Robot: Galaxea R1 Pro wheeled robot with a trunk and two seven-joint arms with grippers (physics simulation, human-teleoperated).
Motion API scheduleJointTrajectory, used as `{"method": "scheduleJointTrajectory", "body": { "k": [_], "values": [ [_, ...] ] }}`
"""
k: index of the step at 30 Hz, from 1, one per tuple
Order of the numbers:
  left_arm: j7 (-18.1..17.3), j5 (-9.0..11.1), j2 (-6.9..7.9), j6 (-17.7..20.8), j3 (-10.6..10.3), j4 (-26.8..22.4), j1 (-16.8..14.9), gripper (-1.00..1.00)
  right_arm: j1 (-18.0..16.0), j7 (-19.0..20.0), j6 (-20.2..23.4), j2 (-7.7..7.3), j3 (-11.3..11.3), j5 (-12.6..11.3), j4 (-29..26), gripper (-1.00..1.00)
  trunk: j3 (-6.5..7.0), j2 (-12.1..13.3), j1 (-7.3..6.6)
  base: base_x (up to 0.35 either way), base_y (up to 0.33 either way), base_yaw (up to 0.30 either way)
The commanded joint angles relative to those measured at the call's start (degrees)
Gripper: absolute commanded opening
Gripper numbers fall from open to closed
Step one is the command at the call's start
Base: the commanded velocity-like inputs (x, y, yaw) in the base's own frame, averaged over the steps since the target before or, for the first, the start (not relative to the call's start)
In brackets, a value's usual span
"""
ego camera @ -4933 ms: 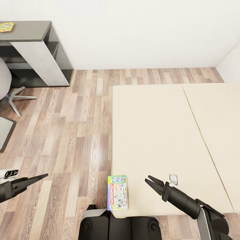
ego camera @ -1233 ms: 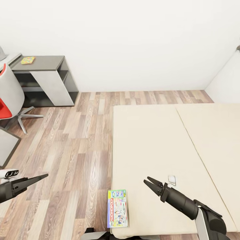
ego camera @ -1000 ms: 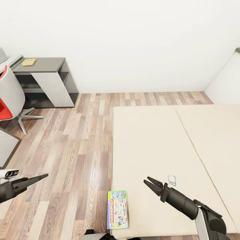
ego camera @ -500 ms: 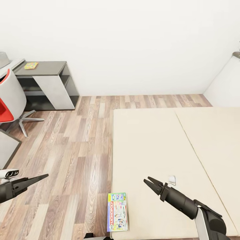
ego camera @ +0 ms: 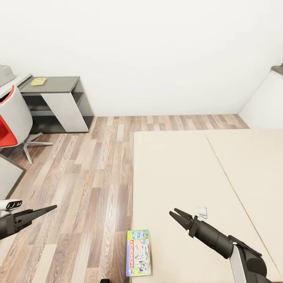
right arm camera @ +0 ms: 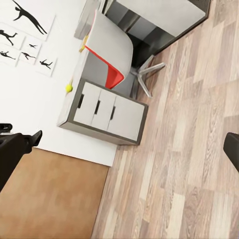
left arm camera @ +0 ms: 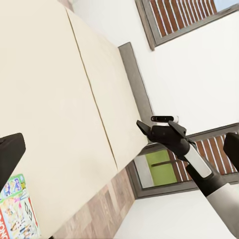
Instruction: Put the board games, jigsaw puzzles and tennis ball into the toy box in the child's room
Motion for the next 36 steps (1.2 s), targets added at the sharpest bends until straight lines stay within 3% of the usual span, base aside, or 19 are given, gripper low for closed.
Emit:
{"method": "scheduleJointTrajectory", "body": {
  "k": [1, 36],
  "values": [
    [-0.2, -0.1, 0.02, 0.6, 0.0, 0.0, 0.0, 1.00, 0.0, 0.1, 0.4, 0.05, -0.1, -0.1, 0.0, 1.00, 0.02, -0.1, 0.03, 0.000, 0.000, 0.000],
    [-0.2, 0.0, 0.12, 0.6, 0.1, 0.0, 0.0, 1.00, 0.0, 0.0, 0.4, 0.41, 0.0, -0.1, 0.0, 1.00, 3.34, -0.1, 0.03, 0.000, 0.000, 0.000]
  ]
}}
